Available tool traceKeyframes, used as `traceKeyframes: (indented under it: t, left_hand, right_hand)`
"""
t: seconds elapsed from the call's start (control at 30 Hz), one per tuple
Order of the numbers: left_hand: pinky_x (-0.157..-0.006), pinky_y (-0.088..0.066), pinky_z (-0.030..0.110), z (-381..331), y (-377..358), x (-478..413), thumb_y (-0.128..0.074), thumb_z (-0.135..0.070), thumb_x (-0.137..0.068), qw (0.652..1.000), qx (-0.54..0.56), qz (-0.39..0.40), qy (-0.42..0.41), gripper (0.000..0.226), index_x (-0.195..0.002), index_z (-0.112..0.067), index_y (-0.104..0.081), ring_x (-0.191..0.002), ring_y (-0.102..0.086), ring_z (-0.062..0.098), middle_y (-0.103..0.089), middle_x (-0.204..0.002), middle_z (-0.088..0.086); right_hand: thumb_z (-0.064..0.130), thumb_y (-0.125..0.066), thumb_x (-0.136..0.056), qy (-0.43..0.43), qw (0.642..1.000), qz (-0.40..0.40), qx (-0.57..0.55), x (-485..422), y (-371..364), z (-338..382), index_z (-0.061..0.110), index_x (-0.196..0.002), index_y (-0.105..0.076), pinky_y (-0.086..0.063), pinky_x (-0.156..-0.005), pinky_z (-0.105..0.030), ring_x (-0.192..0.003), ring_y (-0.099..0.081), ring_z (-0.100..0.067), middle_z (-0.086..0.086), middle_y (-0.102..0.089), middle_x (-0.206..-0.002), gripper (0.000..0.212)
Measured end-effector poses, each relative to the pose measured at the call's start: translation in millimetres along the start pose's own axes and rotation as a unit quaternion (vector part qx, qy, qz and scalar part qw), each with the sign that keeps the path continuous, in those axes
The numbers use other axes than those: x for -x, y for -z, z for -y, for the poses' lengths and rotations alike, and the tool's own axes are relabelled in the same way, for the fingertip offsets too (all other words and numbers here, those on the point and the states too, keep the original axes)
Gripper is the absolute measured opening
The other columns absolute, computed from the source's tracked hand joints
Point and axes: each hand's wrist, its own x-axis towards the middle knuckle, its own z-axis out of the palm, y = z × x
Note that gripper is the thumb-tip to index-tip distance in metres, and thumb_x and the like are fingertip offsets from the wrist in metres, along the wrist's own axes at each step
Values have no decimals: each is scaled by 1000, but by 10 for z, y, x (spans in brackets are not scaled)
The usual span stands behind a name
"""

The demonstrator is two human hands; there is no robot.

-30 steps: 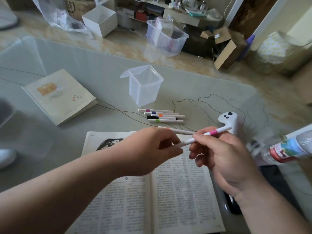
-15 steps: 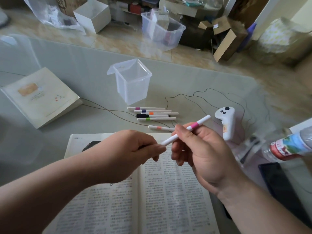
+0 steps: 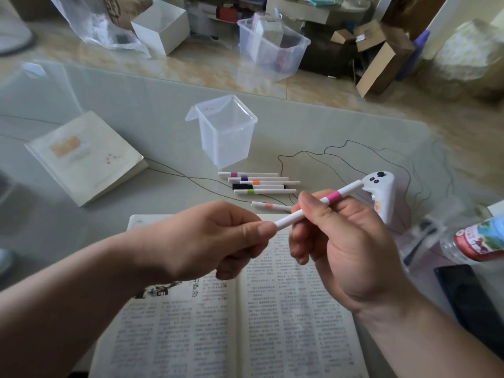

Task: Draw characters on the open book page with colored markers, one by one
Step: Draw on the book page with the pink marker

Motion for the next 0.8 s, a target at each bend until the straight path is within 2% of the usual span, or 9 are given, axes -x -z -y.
traceKeyframes:
  t: [0.1, 0.23, 0.3, 0.4, 0.53, 0.6, 0.67, 0.73, 0.8]
  left_hand:
    - [-49, -34, 25, 66, 6, -3, -56, -42, -94, 998, 53, 25, -2, 44, -56, -23, -48, -48, -31, 16, -30, -55, 2]
    - [-51, -41, 25, 55, 39, -31, -53, -70, -81, 970, -228, -82, 22, 51, -67, -23, -64, -46, -46, 13, -57, -52, -1]
    - [-57, -50, 27, 116, 26, -39, -49, -75, -72, 958, -254, -127, 28, 56, -76, -24, -70, -51, -55, 6, -66, -61, -7]
    - [-66, -57, 38, 234, 13, -85, -47, -77, -80, 968, -178, -177, -14, 54, -95, -31, -70, -69, -61, 6, -69, -82, -9]
    - [-58, -48, 36, 204, 40, -168, -66, -35, -89, 973, 22, -222, -58, 31, -116, -20, -70, -66, -55, 18, -70, -89, 10]
    - [-54, -46, 25, 154, 50, -150, -66, -14, -90, 975, 42, -211, -55, 19, -107, -9, -72, -57, -53, 17, -66, -81, 25]
    - [-50, -46, 18, 122, 71, -126, -65, -3, -88, 977, 38, -203, -44, 8, -89, 0, -72, -51, -54, 16, -63, -66, 23]
    - [-56, -52, 20, 112, 103, -117, -69, -4, -81, 976, 65, -202, -43, 7, -80, 1, -72, -56, -61, 20, -66, -68, 20]
    - [-61, -56, 24, 82, 137, -114, -70, -5, -76, 970, 100, -218, -42, 6, -74, -1, -75, -60, -64, 22, -68, -72, 21]
  right_hand:
    - [24, -65, -84, 5, 1000, 26, -3, -9, 36, 10, 6, -74, -68, -41, -43, -23, -42, -51, -23, -13, -56, -53, 21]
    - [28, -63, -89, 15, 998, 4, 58, -30, 68, -53, 14, -70, -65, -41, -45, -26, -45, -47, -22, -9, -53, -53, 24]
    - [40, -60, -95, 23, 989, -9, 146, -32, 69, -89, 19, -69, -61, -44, -50, -27, -48, -50, -23, -7, -53, -55, 34]
    - [53, -47, -94, -26, 965, 23, 260, -17, 56, -94, 22, -74, -58, -52, -54, -31, -53, -61, -20, -4, -64, -63, 38]
    - [57, -46, -96, -99, 898, 142, 404, -10, 23, -80, 25, -74, -56, -46, -52, -33, -43, -52, -16, -5, -63, -54, 40]
    - [55, -52, -95, -115, 897, 158, 396, -30, 48, -58, 20, -76, -58, -41, -53, -33, -44, -45, -15, -5, -56, -49, 40]
    - [49, -61, -92, -134, 902, 182, 368, -54, 126, 1, 19, -84, -62, -36, -51, -30, -43, -40, -15, -6, -52, -48, 31]
    - [30, -74, -89, -158, 921, 214, 285, -81, 218, 94, 22, -105, -64, -33, -49, -28, -46, -39, -16, -6, -53, -53, 20]
    - [4, -73, -79, -174, 952, 225, 108, -120, 330, 174, 13, -122, -60, -33, -46, -27, -51, -37, -18, -9, -51, -61, 46]
